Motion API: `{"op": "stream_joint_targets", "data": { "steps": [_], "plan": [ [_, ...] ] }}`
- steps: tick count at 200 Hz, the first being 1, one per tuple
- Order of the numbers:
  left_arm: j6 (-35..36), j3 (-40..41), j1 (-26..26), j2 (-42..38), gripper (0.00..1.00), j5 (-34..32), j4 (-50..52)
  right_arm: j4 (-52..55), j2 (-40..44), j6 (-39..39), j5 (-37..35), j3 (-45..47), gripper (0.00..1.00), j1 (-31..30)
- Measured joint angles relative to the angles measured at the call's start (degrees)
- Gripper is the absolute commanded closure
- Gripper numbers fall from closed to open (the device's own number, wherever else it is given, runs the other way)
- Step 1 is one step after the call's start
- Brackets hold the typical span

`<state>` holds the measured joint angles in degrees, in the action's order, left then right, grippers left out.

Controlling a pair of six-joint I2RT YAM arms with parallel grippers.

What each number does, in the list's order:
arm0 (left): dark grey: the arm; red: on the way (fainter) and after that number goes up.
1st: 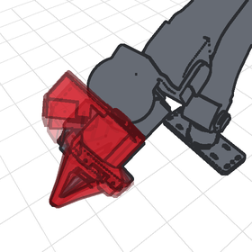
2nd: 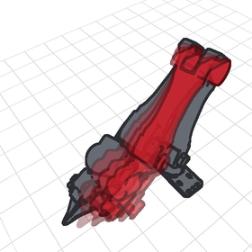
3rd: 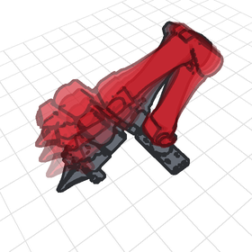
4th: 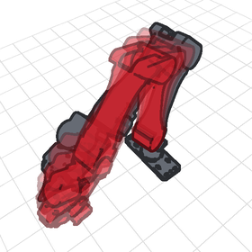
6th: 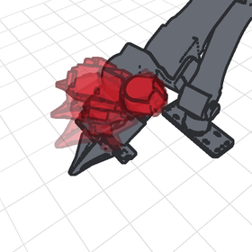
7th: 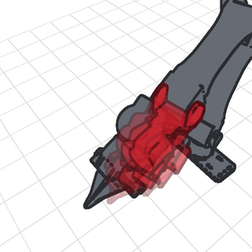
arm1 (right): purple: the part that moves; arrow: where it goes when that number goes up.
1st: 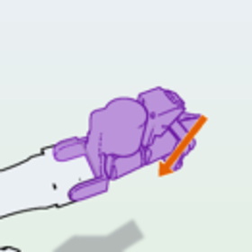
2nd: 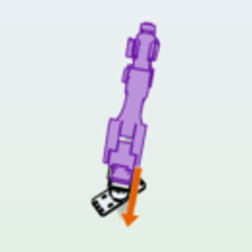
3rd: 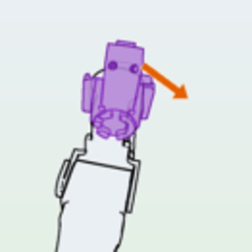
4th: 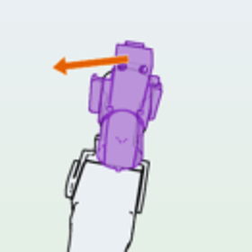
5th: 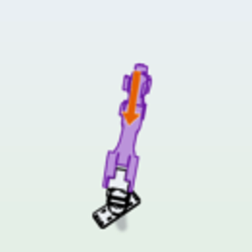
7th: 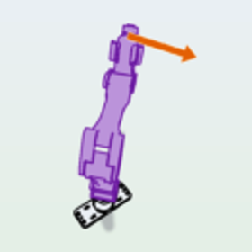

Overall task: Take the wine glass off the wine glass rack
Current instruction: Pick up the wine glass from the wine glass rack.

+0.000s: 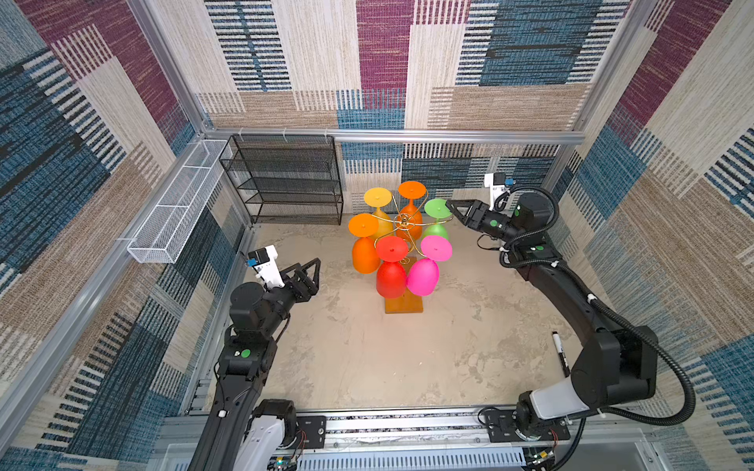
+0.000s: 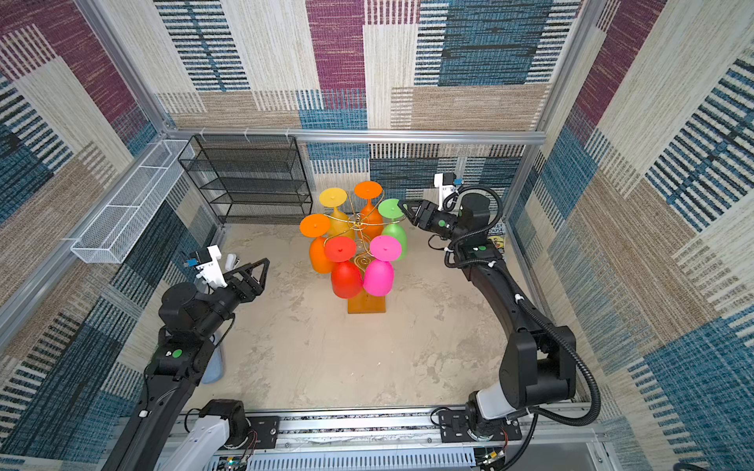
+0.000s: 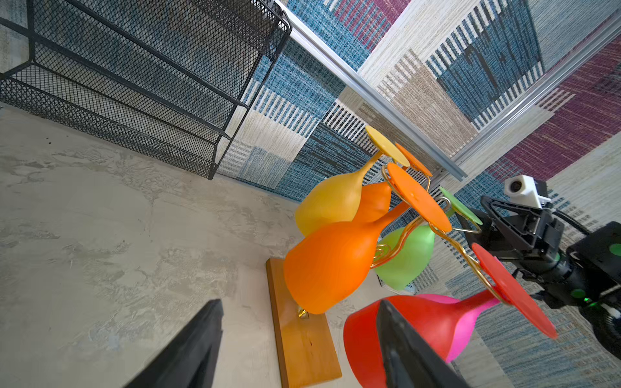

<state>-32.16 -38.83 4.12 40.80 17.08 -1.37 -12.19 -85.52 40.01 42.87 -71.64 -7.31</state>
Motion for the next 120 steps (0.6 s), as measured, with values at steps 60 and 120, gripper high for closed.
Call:
{"op": "stream_joint_targets", "data": {
  "steps": [60,120],
  "plan": [
    [0.04,0.07,0.02,0.0,0.25,-0.02,0.0,0.46,-0.96,-1.09,-0.07,-1.44,0.55,-0.28],
    [0.04,0.39,0.02,0.09,0.26,-0.04,0.07,2.03,-2.01,-1.68,-0.07,-2.56,0.62,-0.44]
  ]
}}
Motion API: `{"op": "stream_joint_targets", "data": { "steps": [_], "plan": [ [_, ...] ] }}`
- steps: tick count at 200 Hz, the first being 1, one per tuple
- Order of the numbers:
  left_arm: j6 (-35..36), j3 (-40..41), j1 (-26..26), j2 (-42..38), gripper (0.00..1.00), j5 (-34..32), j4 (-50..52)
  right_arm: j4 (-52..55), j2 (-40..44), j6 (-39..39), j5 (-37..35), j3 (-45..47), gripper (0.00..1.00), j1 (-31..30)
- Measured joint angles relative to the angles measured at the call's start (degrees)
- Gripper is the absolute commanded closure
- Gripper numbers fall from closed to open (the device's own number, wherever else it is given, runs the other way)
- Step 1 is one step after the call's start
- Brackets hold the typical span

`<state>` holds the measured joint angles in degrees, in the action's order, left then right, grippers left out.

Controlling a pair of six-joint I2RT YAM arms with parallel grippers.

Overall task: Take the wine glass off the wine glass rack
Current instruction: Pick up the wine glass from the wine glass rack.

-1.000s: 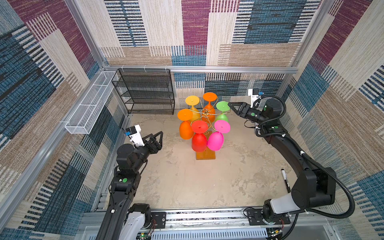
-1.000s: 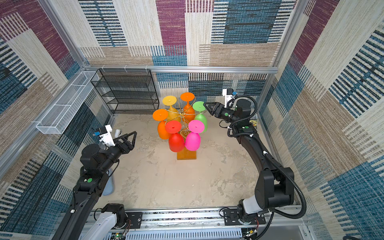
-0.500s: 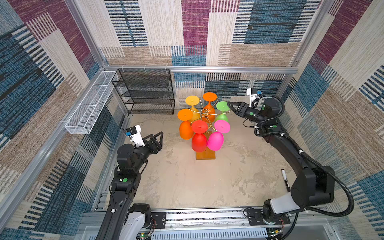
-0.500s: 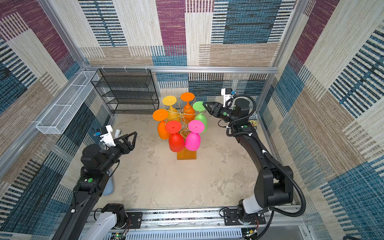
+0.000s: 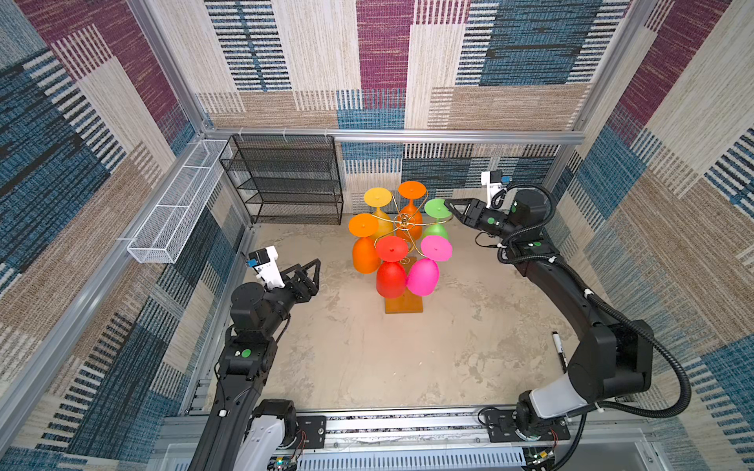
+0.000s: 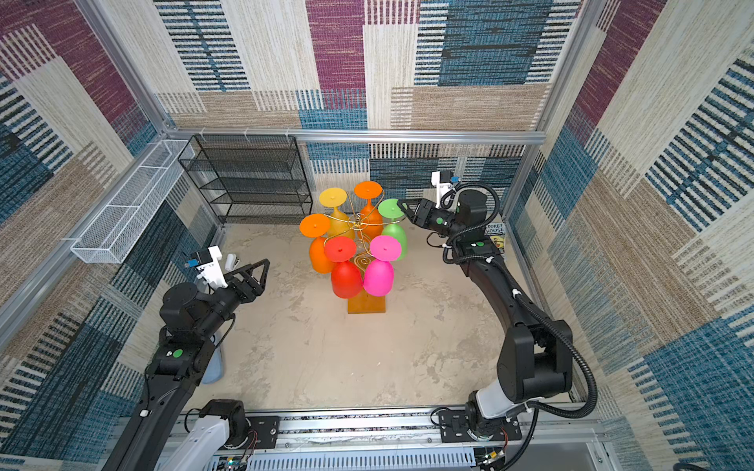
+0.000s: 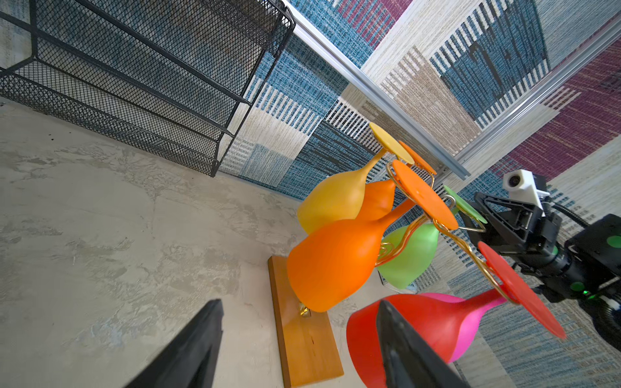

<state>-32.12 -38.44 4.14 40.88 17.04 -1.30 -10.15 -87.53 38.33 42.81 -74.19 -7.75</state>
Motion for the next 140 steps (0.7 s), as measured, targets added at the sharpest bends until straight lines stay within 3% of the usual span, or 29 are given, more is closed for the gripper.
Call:
{"op": "stream_joint_targets", "data": {
  "steps": [62,140],
  "plan": [
    [0.02,0.2,0.0,0.02,0.26,0.0,0.0,1.01,0.17,-0.28,-1.01,-0.02,0.7,-0.07],
    [0.02,0.39,0.0,0.0,0.26,0.02,-0.02,1.22,0.87,-0.31,-1.42,-0.22,0.69,-0.07]
  ]
}}
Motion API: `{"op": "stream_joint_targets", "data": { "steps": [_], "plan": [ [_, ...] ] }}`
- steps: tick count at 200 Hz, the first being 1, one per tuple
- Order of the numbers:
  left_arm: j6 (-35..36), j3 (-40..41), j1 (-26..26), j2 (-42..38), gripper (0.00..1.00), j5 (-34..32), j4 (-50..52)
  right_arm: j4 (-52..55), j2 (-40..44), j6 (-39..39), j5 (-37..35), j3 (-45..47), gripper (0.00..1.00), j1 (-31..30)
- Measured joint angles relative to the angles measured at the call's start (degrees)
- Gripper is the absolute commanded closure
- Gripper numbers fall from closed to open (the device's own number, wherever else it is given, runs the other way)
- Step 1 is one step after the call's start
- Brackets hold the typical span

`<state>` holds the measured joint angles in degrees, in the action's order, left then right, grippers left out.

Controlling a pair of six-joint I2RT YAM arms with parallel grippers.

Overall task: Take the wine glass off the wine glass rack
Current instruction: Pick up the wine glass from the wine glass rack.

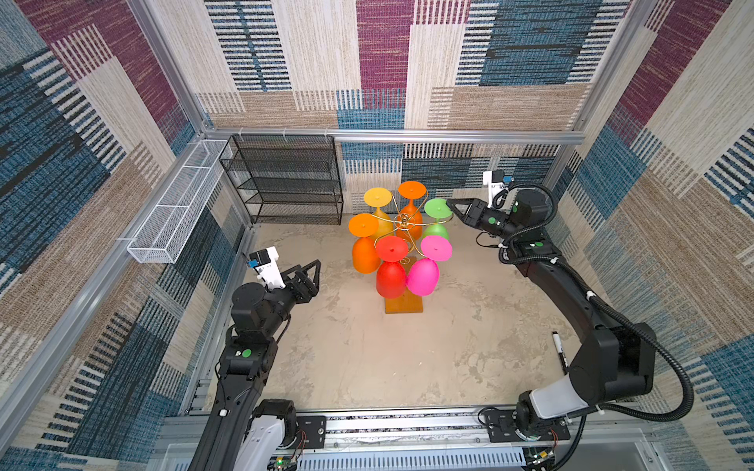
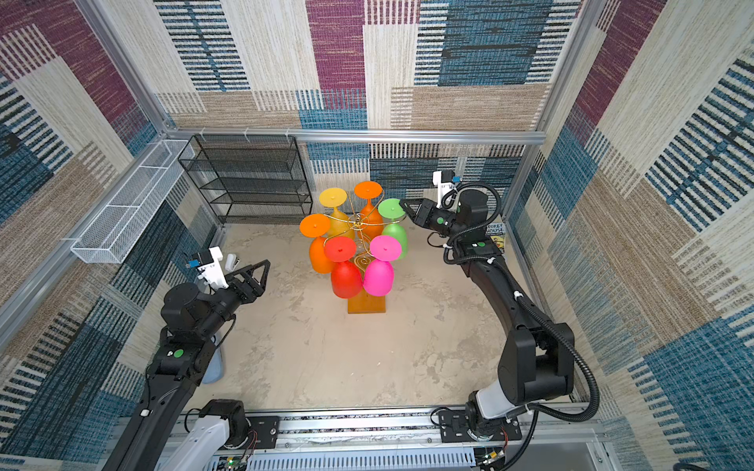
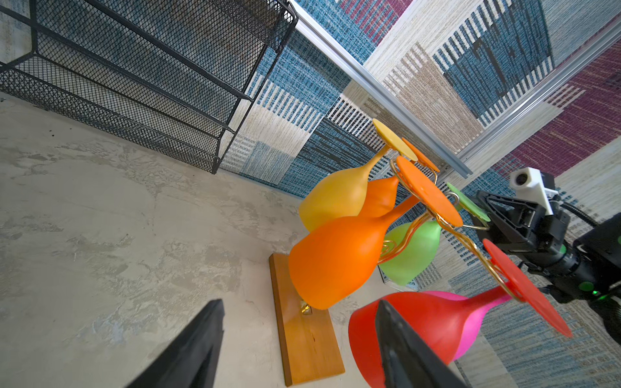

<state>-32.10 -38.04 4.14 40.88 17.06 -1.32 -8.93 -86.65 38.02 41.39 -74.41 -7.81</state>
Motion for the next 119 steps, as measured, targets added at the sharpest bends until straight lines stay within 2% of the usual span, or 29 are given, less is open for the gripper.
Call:
{"op": "stream_joint_targets", "data": {
  "steps": [119],
  "plan": [
    [0.0,0.35,0.0,0.0,0.27,-0.02,0.0,1.11,0.42,0.04,0.22,-0.52,0.73,0.0]
  ]
}}
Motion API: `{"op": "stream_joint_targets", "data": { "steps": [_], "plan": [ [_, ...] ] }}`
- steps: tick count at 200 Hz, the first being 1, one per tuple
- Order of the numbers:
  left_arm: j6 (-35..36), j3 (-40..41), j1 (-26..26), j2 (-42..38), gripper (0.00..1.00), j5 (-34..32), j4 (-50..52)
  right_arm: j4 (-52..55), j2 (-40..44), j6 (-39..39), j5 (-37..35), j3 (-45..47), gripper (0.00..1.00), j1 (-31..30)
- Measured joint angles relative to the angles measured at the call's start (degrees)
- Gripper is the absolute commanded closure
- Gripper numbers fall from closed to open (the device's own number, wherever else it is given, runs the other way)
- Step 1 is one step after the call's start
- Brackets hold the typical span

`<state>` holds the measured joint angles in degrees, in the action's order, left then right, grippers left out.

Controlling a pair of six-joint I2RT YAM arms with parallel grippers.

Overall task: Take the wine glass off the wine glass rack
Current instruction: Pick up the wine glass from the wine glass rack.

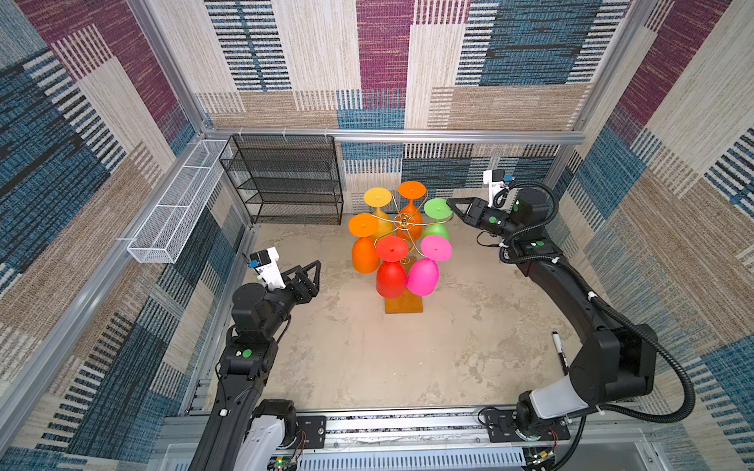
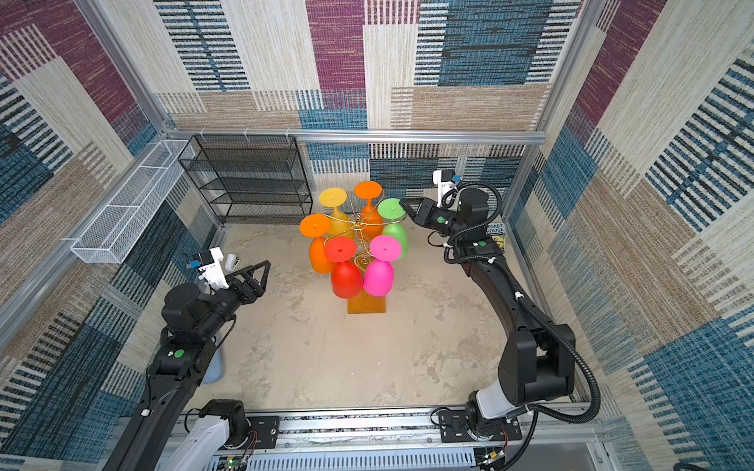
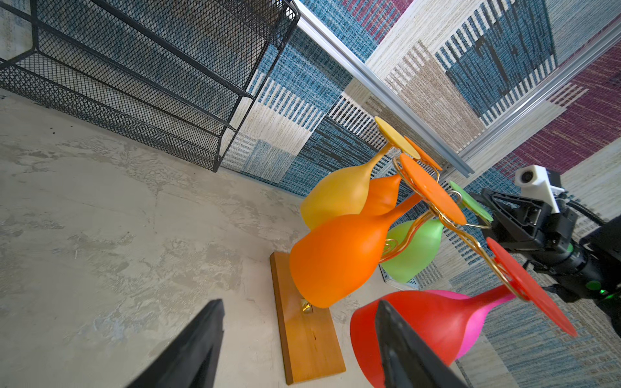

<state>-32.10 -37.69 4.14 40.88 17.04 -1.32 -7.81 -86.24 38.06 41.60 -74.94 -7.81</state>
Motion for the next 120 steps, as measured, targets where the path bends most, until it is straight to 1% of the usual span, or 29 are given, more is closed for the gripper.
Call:
{"op": "stream_joint_targets", "data": {
  "steps": [19,120],
  "plan": [
    [0.0,0.0,0.0,0.02,0.27,0.0,0.0,0.0,0.57,0.0,0.15,0.24,0.75,-0.02],
    [0.0,0.13,0.0,0.39,0.27,-0.17,-0.11,3.69,-0.44,-1.09,1.73,-1.79,0.76,-0.59]
  ]
}}
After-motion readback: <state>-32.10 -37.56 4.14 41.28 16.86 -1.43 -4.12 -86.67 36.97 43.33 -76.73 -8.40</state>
